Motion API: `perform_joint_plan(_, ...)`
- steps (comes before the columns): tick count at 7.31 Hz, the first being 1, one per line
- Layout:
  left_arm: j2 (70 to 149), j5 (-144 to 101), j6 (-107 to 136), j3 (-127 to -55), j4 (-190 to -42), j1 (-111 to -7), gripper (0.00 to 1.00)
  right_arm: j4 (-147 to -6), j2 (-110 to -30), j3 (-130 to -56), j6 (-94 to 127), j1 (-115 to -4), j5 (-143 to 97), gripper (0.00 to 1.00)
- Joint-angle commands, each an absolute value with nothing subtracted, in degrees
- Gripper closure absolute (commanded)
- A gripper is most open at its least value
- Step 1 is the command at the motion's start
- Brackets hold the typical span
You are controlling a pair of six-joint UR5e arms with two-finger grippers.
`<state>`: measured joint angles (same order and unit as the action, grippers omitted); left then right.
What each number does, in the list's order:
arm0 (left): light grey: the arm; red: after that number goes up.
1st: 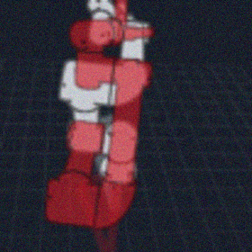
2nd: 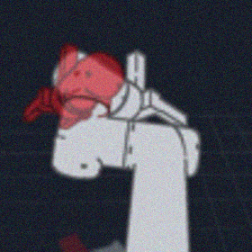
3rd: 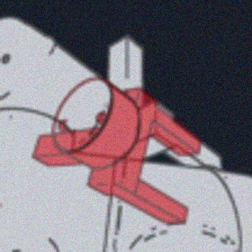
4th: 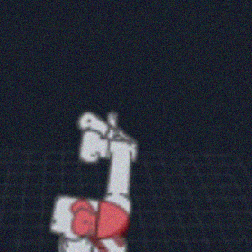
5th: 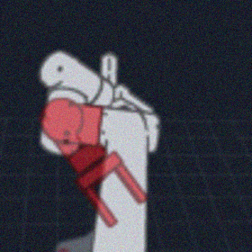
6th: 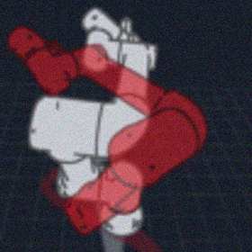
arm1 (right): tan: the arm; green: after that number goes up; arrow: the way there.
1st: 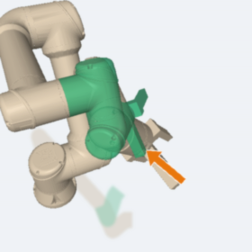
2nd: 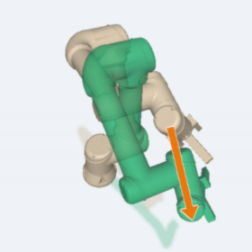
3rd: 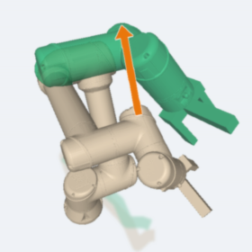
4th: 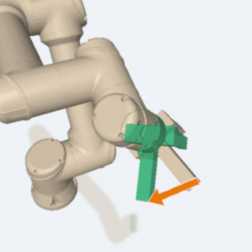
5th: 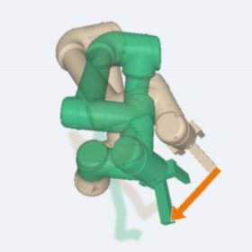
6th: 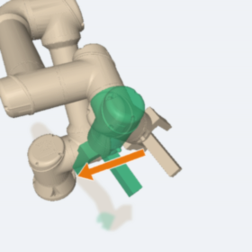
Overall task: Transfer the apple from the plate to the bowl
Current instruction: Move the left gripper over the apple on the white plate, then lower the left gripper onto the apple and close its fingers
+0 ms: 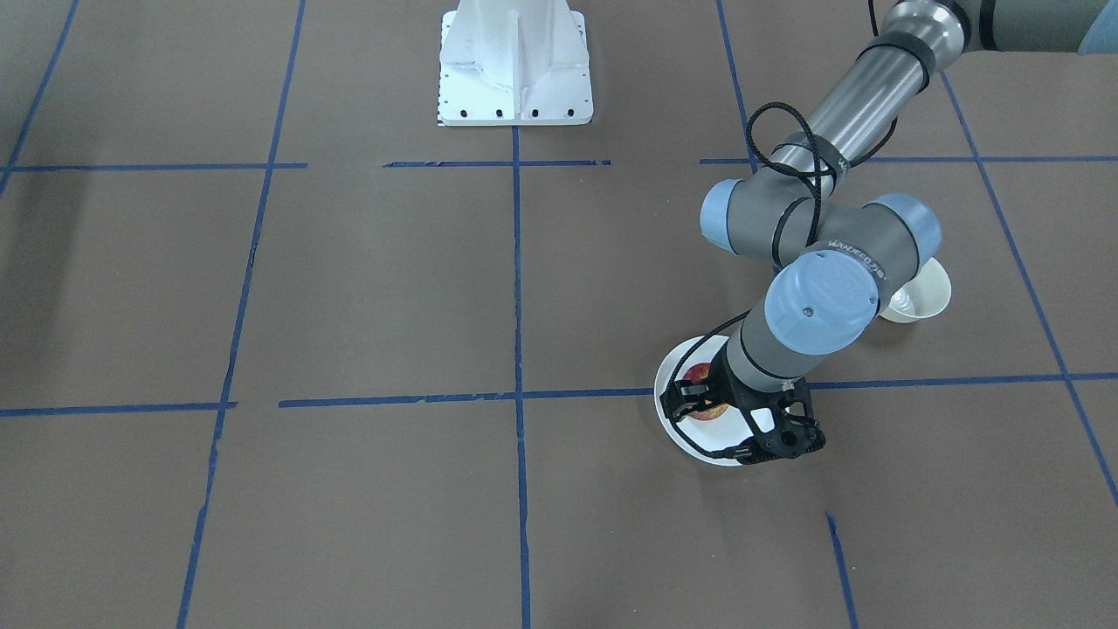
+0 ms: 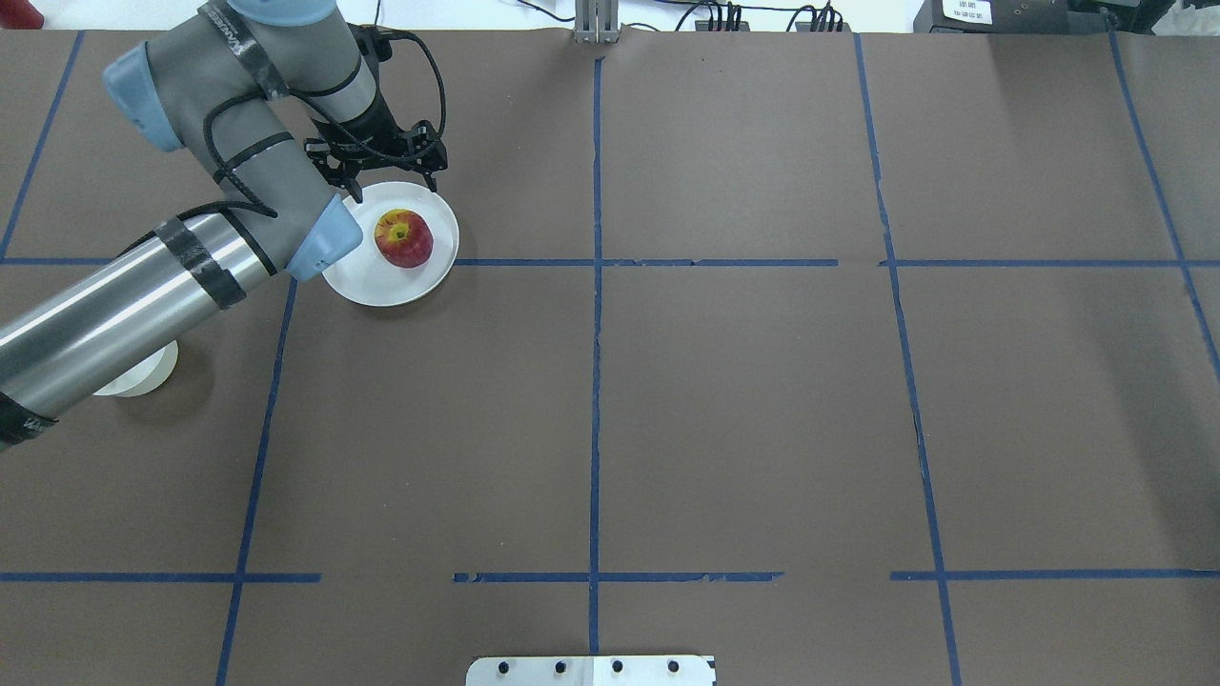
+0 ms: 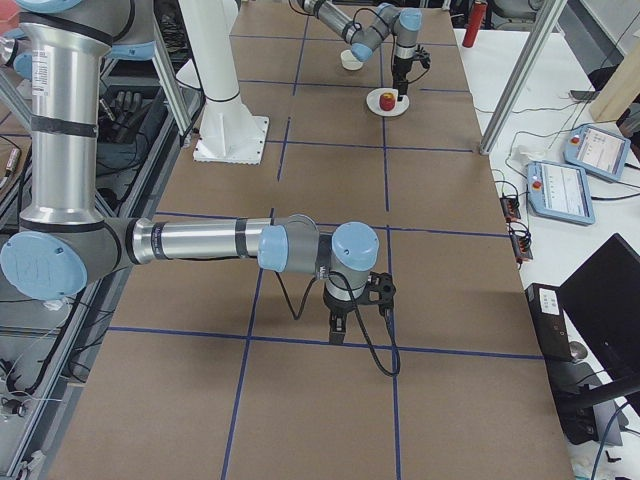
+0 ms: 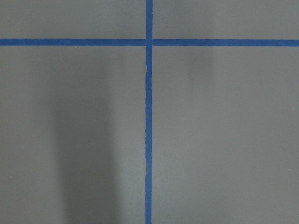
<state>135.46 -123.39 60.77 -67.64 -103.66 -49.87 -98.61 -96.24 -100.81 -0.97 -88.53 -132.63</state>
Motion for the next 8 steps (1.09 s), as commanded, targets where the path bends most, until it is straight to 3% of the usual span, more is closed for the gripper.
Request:
perform_joint_plan(1, 135.4, -121.3, 60.5, -66.7, -104.2, -49.4, 0.00, -98.6, -96.2, -100.8, -1.0, -88.5, -132.6, 0.00)
perform_joint_plan(8, 134.7, -120.9, 58.9, -66.1, -105.6, -49.3, 0.00, -98.6, -96.2, -100.8, -1.0, -88.5, -132.6, 0.00)
